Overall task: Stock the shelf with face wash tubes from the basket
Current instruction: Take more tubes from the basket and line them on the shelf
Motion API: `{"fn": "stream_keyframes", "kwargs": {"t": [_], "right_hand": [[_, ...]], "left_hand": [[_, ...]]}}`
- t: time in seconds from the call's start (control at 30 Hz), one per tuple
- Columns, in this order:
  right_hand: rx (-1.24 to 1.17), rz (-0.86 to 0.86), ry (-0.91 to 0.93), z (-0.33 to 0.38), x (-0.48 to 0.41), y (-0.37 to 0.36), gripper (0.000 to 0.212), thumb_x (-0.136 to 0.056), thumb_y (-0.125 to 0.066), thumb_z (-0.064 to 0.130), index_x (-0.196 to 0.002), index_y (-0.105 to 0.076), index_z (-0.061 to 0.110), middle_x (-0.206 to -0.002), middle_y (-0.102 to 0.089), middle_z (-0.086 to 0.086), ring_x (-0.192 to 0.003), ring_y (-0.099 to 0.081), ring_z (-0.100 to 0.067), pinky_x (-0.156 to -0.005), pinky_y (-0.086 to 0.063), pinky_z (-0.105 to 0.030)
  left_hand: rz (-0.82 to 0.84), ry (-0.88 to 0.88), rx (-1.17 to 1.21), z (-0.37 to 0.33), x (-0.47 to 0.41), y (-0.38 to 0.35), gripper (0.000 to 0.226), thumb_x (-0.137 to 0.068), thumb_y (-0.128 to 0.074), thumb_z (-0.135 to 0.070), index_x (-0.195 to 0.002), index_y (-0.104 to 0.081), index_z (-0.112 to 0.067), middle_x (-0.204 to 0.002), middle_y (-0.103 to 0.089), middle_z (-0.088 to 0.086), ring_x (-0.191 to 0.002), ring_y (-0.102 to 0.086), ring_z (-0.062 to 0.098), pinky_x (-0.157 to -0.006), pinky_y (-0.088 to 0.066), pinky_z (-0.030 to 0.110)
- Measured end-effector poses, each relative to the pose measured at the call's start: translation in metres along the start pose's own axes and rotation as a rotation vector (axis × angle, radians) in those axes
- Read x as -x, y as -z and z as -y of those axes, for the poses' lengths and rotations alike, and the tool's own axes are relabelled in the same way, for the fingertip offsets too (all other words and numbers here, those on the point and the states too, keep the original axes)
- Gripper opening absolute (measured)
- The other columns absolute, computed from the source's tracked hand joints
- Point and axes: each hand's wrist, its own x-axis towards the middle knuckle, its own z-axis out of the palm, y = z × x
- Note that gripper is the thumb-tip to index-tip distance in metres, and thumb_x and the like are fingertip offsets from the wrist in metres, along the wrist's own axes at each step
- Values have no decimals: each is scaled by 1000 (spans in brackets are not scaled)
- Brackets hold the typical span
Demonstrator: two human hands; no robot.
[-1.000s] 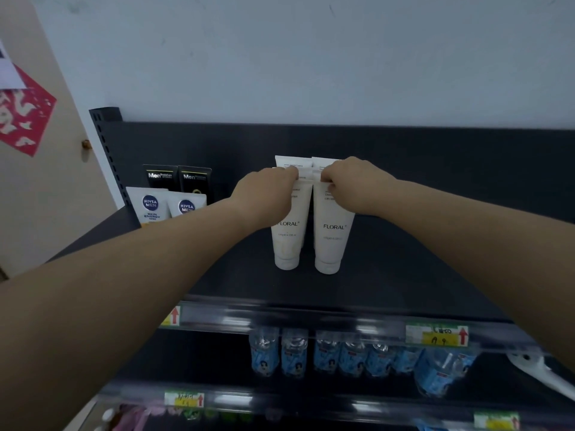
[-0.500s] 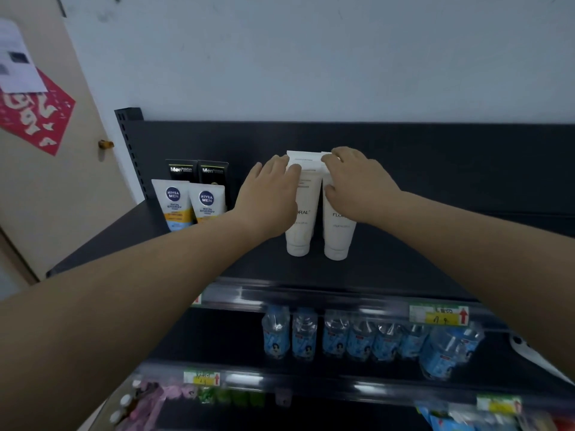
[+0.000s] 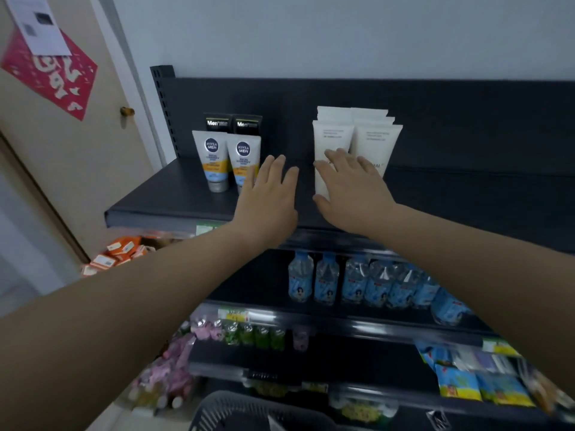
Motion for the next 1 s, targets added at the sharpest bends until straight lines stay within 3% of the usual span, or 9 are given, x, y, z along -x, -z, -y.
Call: {"fn": "stream_keyframes", "kwargs": {"t": [0.57, 0.77, 1.0], "right_hand": [[-96, 207, 105, 117, 79, -109, 76, -95, -45, 43, -153, -2, 20, -161, -2, -7, -148, -3, -23, -120, -10, -45], [-120, 317, 153, 143, 110, -162, 75, -95, -45, 40, -153, -2, 19, -161, -2, -8, -148, -5, -24, -119, -11, -47], [-138, 454, 237, 167, 148, -223, 77, -94, -46, 41, -153, -1, 19, -161, -1, -7, -148, -4, -24, -119, -9, -44]], "left_hand": [[185, 151, 136, 26, 155, -97, 77, -90, -50, -29, -151, -7, -12, -158, -11, 11, -147, -4, 27, -119, -8, 46], [216, 205, 204, 24, 214, -146, 71, -86, -49, -22, -150, -19, -9, -155, -21, 14, -145, -15, 30, -117, -14, 49], [327, 282, 248, 13, 270, -196, 72, -86, -47, -16, -150, -17, -8, -156, -18, 15, -146, -11, 31, -118, -10, 49]]}}
